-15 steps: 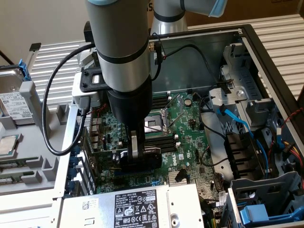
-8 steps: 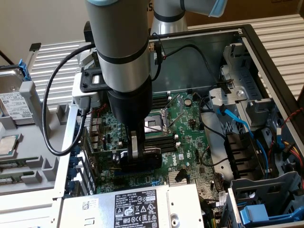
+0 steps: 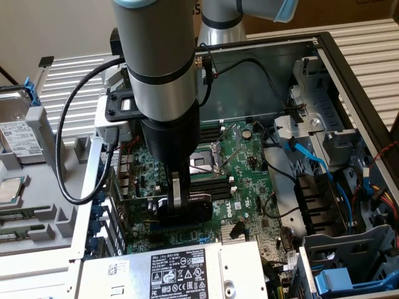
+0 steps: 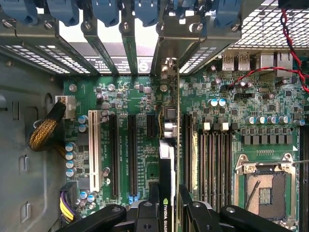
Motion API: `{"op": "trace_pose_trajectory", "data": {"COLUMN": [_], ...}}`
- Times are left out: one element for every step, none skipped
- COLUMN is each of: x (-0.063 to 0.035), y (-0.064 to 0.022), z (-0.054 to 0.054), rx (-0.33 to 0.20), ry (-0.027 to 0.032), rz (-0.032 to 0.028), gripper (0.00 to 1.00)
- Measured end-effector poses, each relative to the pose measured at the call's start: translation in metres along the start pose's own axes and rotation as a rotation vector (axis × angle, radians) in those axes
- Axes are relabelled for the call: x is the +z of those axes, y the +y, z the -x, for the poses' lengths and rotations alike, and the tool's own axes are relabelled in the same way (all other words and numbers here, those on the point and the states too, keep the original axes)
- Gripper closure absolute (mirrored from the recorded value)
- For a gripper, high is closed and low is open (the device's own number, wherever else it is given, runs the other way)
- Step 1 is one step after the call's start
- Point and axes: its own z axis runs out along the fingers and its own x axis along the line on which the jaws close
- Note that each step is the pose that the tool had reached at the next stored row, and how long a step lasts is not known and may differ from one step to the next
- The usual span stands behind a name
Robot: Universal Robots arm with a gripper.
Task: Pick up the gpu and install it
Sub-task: 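Insert the gpu into the slot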
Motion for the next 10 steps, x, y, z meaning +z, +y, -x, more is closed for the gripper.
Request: {"op": "trace_pose_trajectory", "data": {"x": [0.0000,0.0000,0.0002,0.0003,0.0004,0.0005,0.0005,0.0005,0.0005,0.0005], "y": [0.0000,0.0000,0.0000,0.0000,0.0000,0.0000,0.0000,0.0000,0.0000,0.0000], "z": [0.0000,0.0000,0.0000,0.0000,0.0000,0.0000,-0.0001,0.0000,0.0000,0.0000], "rx": [0.000,0.000,0.000,0.000,0.000,0.000,0.000,0.000,0.000,0.000], "ry": [0.0000,0.0002,0.0002,0.0002,0.0002,0.0001,0.0001,0.0000,0.0000,0.0000], "rz": [0.0000,0.0001,0.0001,0.0001,0.0001,0.0000,0.0000,0.0000,0.0000,0.0000], "gripper": [0.74,0.74,0.74,0.74,0.74,0.74,0.74,0.74,0.74,0.74]}}
